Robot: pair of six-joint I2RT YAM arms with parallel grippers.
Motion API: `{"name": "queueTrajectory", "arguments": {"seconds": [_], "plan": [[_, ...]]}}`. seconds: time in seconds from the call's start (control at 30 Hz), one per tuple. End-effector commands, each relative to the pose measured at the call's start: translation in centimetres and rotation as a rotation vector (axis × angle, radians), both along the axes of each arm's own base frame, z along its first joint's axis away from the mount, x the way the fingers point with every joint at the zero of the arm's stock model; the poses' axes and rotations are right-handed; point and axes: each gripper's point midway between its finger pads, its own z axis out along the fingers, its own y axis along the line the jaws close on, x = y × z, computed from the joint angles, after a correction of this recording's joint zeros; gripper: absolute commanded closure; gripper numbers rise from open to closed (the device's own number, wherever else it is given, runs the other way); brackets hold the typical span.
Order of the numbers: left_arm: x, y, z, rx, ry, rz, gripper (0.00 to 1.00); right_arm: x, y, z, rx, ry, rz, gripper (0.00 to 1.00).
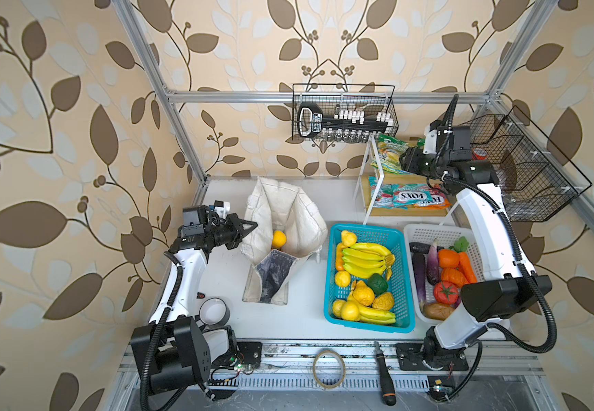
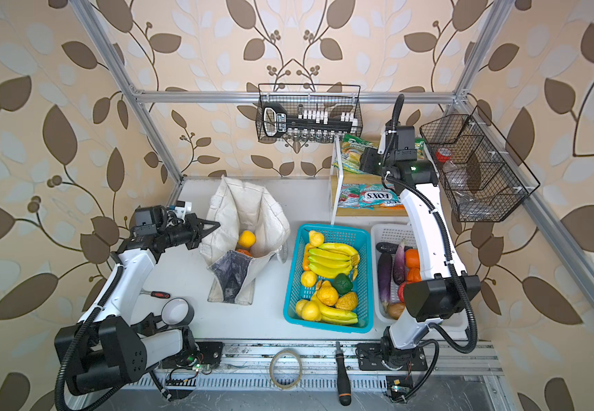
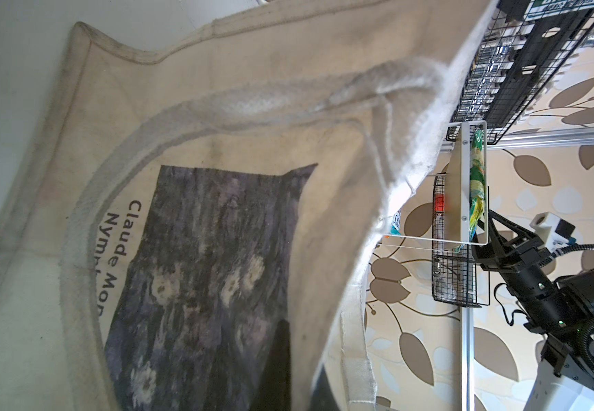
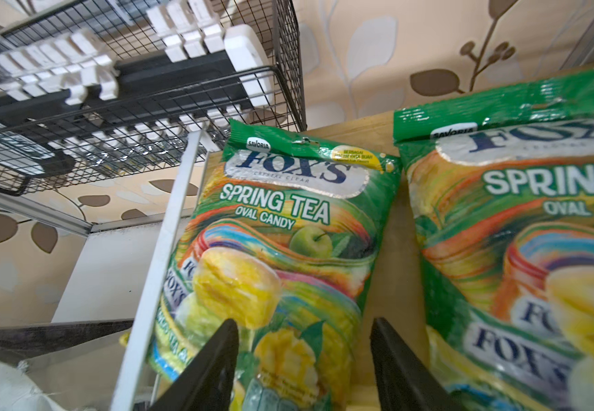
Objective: Place the food into the grocery bag and tie it
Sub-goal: 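Grasp the nearer Fox's Spring Tea candy bag with the right gripper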
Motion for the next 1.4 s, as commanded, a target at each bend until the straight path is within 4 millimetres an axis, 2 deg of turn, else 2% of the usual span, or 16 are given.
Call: {"name": "queueTrajectory", "arguments": {"seconds": [0.0,0.2,0.37,0.87,1.0,1.07,1.37], "plan": [[-0.3,0.0,0.5,0.001,-0.028,-0.012,1.00,-1.6,0.2,0.6,0.014,-0.004,0.015,0.40],[-0.4,0.0,0.6,0.001,-0.031,-0.014,1.00,-3.1,0.5,0.0,0.034,0.015,0.032,0.48],[-0.4,-0.1,0.4,-0.002,-0.028,-0.014,1.00,-3.4,0.3,-0.4,0.027,0.022,0.027,0.50],[-0.4,0.0,0.3,0.002,-0.027,-0.011,1.00,-1.6,0.7,-2.8,0.074,0.029,0.050,0.53],[-0.5,0.0,0.4,0.002,-0.027,-0.011,1.00,-1.6,0.6,-2.3,0.076,0.006,0.045,0.60],[-0.4,0.0,0.4,0.001,-0.028,-0.010,1.00,-1.6,0.5,-1.9,0.075,-0.006,0.042,0.68],[-0.4,-0.1,0.3,-0.005,-0.024,-0.011,1.00,-1.6,0.6,0.1,0.081,-0.045,0.045,0.92]]}}
